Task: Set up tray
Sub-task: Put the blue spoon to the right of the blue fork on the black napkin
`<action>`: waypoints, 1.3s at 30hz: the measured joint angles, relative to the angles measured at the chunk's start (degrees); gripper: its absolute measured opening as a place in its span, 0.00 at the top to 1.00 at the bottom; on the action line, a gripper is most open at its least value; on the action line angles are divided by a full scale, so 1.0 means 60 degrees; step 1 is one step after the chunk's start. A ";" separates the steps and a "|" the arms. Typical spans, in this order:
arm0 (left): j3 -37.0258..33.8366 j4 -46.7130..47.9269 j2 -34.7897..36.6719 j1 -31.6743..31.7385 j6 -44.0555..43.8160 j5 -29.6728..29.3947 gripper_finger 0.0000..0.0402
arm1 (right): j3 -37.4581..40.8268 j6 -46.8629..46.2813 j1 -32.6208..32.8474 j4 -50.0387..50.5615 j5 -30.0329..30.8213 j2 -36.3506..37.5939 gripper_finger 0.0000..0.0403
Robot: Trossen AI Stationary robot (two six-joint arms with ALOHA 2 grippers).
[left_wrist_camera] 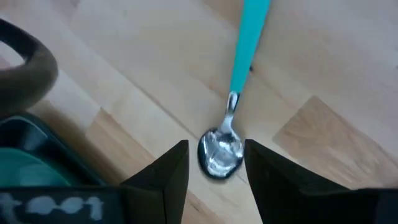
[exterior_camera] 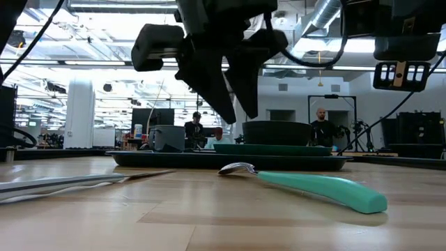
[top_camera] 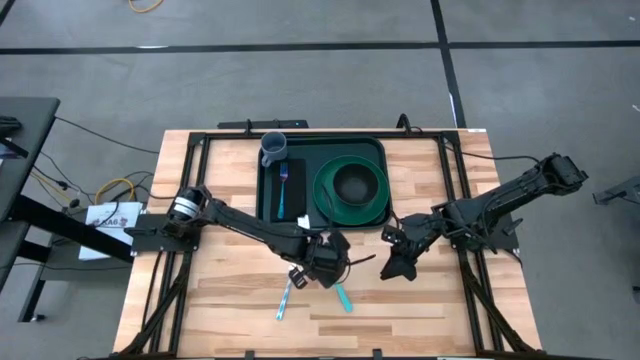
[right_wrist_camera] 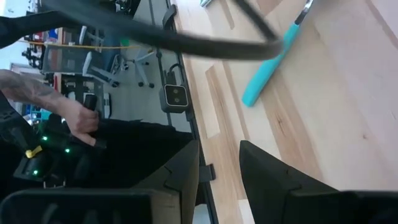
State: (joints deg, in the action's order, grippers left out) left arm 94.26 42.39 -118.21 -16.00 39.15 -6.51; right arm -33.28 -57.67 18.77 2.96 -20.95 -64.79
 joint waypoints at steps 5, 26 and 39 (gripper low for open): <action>0.0000 -0.0308 0.0000 -0.0015 0.0062 -0.0005 0.64 | 0.0000 0.0007 0.0002 0.0004 0.0030 0.0000 0.73; 0.2302 0.0608 -0.1904 -0.0480 -0.0089 0.0364 0.64 | 0.0000 -0.0241 0.0377 0.0106 0.0998 0.0000 0.73; 0.2339 0.0618 -0.1916 -0.0647 -0.0105 0.1459 0.64 | 0.0000 -0.0362 0.1629 0.2623 0.2716 0.0379 0.73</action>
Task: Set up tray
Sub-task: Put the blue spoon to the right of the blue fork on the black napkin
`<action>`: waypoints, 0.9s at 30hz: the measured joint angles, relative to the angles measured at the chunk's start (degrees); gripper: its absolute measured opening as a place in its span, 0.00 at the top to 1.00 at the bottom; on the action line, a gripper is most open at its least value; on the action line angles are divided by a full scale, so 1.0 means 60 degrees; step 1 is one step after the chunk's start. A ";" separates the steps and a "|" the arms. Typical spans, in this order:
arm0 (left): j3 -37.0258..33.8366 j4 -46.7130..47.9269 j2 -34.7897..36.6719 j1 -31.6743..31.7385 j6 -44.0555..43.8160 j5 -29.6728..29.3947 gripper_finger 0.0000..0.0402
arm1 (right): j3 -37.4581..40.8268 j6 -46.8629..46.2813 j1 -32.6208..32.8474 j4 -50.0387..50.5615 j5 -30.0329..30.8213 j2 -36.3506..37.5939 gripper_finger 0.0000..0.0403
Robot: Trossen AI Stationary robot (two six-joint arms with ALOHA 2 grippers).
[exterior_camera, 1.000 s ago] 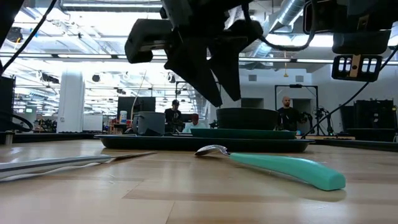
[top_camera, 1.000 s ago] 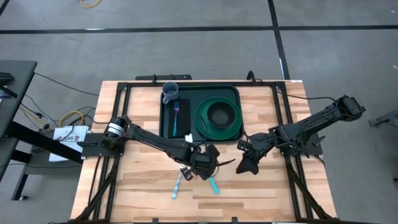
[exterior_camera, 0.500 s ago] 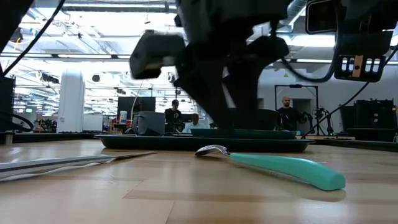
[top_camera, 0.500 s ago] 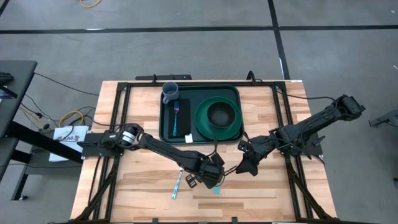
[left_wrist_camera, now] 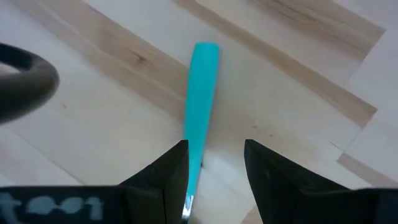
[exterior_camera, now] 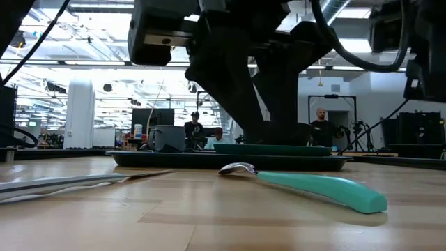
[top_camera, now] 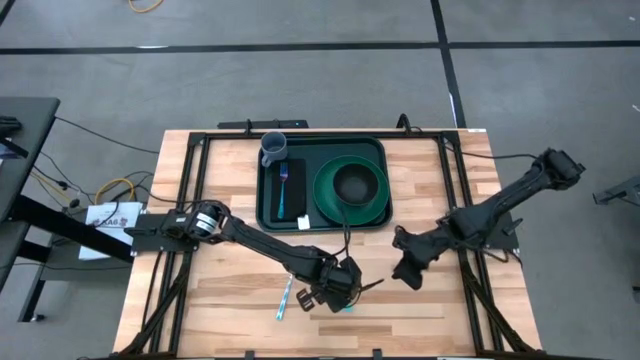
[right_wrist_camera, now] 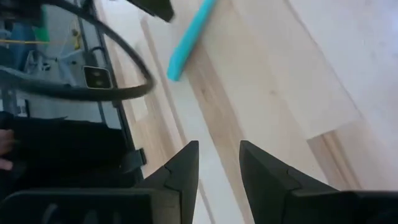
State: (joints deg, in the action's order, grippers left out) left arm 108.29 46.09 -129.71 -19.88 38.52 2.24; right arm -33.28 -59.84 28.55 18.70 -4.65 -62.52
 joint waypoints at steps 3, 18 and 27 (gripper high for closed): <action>-0.0001 -0.0149 -0.0149 0.0009 -0.0015 -0.0057 0.64 | 0.0000 -0.0035 0.0308 0.0357 0.0636 0.0565 0.73; -0.0004 -0.0370 -0.0598 0.0098 0.0386 -0.0173 0.64 | -0.0002 -0.0356 0.0083 0.2084 0.1300 0.2684 0.73; 0.0020 -0.0083 -0.0875 0.0041 0.0329 0.0410 0.64 | 0.0000 -0.0361 0.0085 0.2060 0.1296 0.2686 0.73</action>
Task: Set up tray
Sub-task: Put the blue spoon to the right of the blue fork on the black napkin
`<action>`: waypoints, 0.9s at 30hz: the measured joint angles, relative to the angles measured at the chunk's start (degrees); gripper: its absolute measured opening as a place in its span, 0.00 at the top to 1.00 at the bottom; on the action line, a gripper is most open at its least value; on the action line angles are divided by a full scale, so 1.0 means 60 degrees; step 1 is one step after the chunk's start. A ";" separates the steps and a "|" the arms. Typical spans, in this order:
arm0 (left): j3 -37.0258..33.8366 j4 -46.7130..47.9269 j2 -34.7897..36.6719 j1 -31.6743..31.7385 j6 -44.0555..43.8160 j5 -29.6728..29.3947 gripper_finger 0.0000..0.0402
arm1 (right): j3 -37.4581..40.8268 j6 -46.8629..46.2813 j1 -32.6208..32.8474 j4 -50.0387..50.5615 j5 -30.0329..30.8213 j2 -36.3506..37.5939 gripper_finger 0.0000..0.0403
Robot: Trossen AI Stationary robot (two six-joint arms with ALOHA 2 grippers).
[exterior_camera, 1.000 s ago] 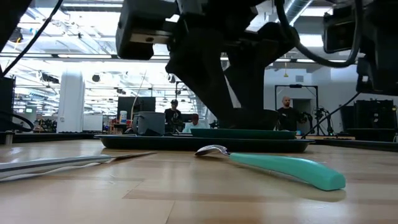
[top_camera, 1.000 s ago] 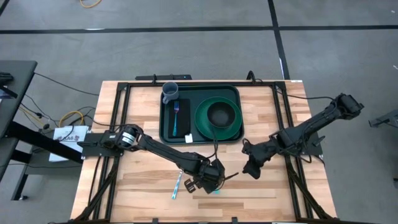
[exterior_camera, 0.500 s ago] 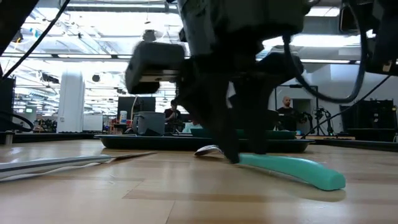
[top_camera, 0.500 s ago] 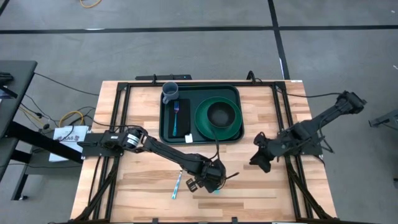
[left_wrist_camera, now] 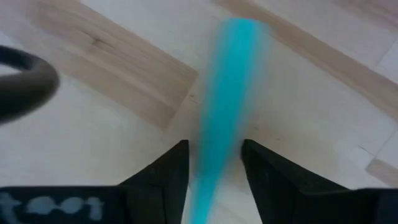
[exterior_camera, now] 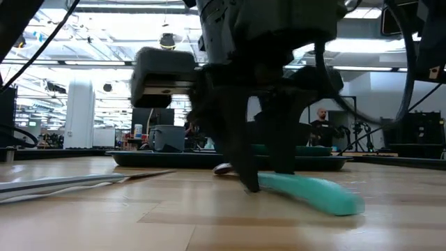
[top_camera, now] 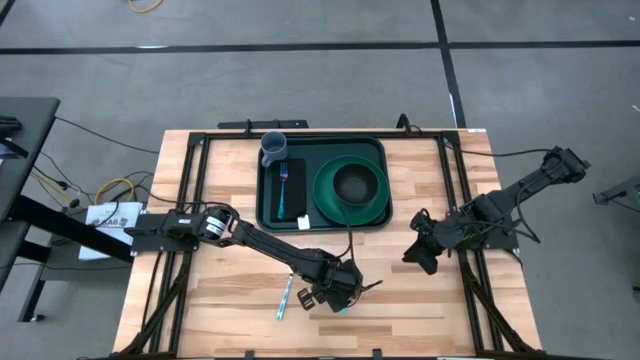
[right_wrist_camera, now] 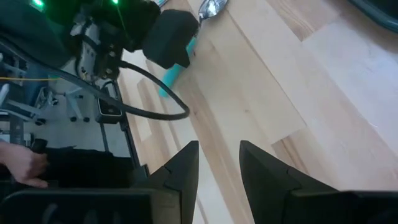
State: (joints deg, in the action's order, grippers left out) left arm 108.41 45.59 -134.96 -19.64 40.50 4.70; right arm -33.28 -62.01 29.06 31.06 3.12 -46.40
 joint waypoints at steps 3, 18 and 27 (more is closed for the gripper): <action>0.0013 0.0010 -0.0013 -0.0055 0.0007 -0.0123 0.64 | 0.0000 -0.0002 -0.0001 -0.0029 -0.0001 -0.0002 0.73; 0.0104 0.0232 -0.0082 -0.0064 -0.0340 -0.0243 0.91 | 0.0000 -0.0001 -0.0004 -0.0035 -0.0005 -0.0002 0.73; 0.0036 0.1687 0.0574 -0.0041 -0.0015 -0.1130 0.91 | 0.0000 0.0085 -0.0004 -0.0028 -0.0005 -0.0002 0.73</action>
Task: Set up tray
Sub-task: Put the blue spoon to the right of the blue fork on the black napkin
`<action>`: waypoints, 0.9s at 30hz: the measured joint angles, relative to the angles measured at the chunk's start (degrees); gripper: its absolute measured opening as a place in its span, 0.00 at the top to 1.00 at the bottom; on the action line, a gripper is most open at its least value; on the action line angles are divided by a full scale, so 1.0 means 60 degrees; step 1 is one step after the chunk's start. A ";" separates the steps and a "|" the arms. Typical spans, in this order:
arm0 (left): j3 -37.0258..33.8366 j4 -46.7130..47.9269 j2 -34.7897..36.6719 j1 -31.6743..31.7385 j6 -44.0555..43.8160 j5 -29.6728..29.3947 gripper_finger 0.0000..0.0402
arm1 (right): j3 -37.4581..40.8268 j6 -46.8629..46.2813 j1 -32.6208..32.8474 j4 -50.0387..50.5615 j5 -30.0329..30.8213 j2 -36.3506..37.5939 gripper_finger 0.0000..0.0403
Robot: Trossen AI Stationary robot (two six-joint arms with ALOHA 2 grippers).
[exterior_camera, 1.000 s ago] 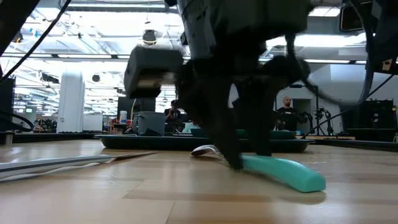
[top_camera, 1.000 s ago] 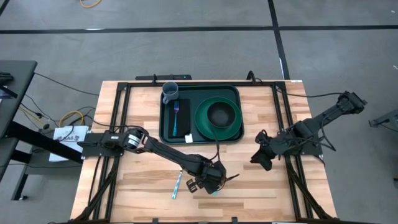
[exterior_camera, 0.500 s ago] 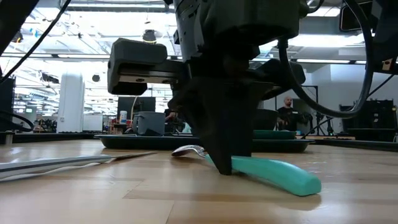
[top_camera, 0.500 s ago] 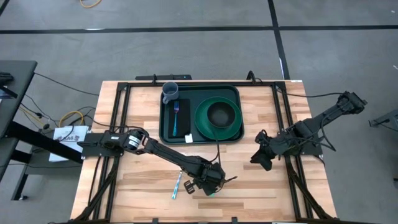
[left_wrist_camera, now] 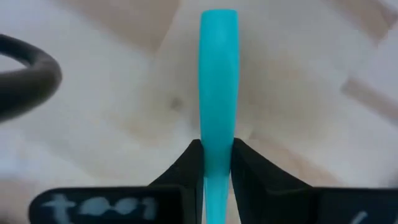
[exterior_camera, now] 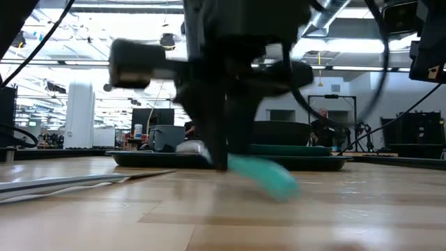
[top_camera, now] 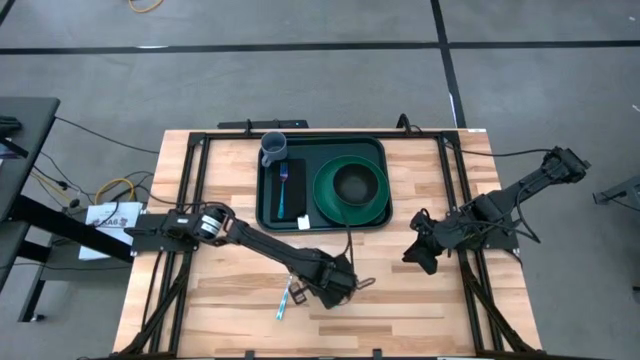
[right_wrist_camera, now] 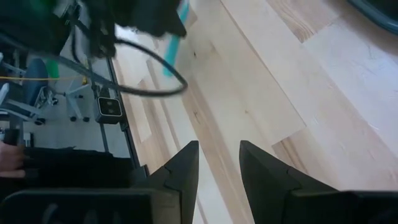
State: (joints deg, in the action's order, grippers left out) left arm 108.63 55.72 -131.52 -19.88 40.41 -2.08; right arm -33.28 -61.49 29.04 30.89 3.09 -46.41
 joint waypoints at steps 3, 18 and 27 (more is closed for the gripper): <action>0.0024 0.1042 0.0429 0.0045 0.0180 -0.0359 0.91 | 0.0000 0.0011 0.0002 0.0011 0.0013 0.0000 0.73; -0.0122 0.3241 0.1963 0.1479 0.1116 -0.1347 0.91 | 0.0000 -0.0048 0.0003 0.0000 0.0215 0.0000 0.73; -0.0431 0.2970 0.2589 0.1960 0.1427 -0.2274 0.91 | 0.0000 -0.1437 -0.0208 -0.1201 0.0672 -0.0268 0.73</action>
State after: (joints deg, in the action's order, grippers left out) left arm 106.04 73.54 -115.98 -8.12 48.97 -15.73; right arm -33.28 -70.12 27.79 23.69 7.13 -48.02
